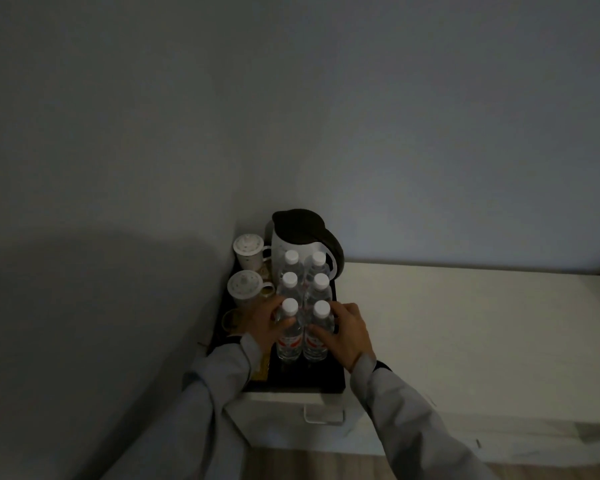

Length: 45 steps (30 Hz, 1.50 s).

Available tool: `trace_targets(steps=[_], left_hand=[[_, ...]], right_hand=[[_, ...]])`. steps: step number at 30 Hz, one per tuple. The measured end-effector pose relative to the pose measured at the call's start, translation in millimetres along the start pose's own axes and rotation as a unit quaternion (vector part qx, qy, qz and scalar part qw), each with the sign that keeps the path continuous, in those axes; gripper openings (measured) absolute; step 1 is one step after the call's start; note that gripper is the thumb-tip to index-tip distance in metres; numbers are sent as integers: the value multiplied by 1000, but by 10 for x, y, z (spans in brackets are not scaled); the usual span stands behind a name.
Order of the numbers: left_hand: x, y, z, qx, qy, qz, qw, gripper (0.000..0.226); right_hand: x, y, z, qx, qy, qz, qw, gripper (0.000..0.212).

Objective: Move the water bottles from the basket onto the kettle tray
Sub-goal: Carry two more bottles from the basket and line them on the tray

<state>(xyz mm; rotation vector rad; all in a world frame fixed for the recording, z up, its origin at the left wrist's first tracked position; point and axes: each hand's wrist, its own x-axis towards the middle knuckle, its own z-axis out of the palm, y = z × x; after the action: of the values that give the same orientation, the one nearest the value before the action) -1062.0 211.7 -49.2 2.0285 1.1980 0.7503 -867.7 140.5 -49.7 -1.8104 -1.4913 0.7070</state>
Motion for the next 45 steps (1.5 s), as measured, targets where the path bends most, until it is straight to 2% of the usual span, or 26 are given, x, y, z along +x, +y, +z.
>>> trace_targets(steps=[11,17,24,32,45], left_hand=[[10,15,-22,27,11,-8,1000,26],[-2,52,-11,28,16,-13,999,32],[-103,94,-7,-22,27,-29,999,45],[-128,64,31,-70,11,-55,996,57],[-108,-13,70,-75,17,-56,995,56]], right_hand=[[-23,-41,8,12,-3,3,1000,52],[-24,-33,15,15,-2,13,1000,52],[-7,0,-15,-2,-11,2,1000,55],[-31,16,-41,27,-26,-7,999,62],[-20,12,0,19,-14,1,1000,60]])
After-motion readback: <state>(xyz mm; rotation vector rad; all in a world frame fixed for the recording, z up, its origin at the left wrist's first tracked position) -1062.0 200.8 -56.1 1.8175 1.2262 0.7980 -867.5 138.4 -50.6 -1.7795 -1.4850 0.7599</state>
